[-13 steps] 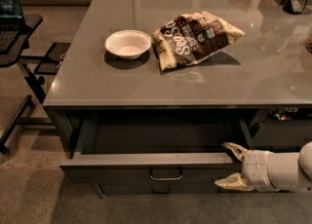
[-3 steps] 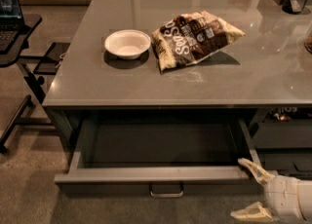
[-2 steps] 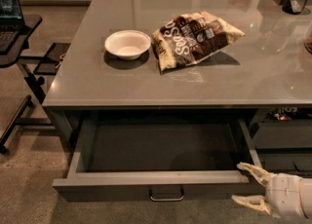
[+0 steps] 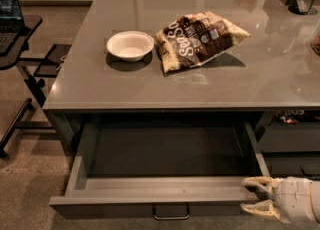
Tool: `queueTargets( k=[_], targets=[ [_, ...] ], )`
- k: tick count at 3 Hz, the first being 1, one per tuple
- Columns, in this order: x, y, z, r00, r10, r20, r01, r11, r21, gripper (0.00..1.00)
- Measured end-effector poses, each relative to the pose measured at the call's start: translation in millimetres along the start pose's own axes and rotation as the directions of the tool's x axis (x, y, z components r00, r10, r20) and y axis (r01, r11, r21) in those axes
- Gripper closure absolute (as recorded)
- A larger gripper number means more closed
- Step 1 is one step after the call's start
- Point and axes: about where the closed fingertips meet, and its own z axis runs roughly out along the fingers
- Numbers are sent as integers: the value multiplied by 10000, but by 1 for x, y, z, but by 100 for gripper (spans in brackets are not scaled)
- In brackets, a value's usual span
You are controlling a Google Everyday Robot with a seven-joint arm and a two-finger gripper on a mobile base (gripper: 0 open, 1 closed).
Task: Open top drawer
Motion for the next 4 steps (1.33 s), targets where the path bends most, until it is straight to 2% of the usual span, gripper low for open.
queueTargets(
  k=[1,2,3,4],
  targets=[
    [1,0,-1,10000,0,0,0,10000,0,100],
    [7,18,-10,10000,-1,20,1,10000,66,100],
    [7,21,-13,10000,-3,20,2,10000,74,100],
    [12,38,-23,10000,-61,-23,61,9999,124,100]
  ],
)
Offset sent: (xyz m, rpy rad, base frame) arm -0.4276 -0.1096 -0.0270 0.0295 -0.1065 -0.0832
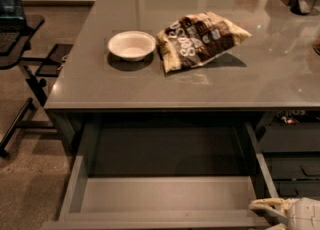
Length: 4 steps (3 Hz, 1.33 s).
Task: Open top drawer
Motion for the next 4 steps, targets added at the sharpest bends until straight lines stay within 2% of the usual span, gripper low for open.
queueTargets(
  k=[1,4],
  targets=[
    [0,1,0,10000,0,0,0,10000,0,81],
    [0,1,0,10000,-1,0,1,10000,-1,11]
  ],
)
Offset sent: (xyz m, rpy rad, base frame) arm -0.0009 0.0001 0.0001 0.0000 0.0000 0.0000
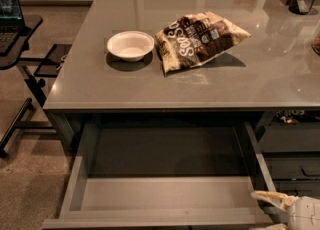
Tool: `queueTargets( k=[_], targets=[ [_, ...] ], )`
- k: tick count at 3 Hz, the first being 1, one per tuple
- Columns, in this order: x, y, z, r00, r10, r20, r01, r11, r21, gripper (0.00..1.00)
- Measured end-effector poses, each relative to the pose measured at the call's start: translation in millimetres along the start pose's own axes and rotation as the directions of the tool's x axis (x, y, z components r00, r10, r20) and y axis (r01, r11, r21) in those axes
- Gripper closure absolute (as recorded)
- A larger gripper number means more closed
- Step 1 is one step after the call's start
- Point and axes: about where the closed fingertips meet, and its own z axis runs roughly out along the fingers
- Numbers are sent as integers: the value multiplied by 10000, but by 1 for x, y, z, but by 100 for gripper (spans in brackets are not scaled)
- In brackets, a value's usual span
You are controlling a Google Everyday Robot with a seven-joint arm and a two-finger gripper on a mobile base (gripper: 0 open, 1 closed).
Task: Open top drawer
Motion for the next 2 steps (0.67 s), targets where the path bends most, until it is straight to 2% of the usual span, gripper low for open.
queueTargets(
  k=[1,2],
  targets=[
    [0,0,0,10000,-1,0,1,10000,-1,0],
    [0,0,0,10000,-1,0,1,10000,-1,0]
  ],
)
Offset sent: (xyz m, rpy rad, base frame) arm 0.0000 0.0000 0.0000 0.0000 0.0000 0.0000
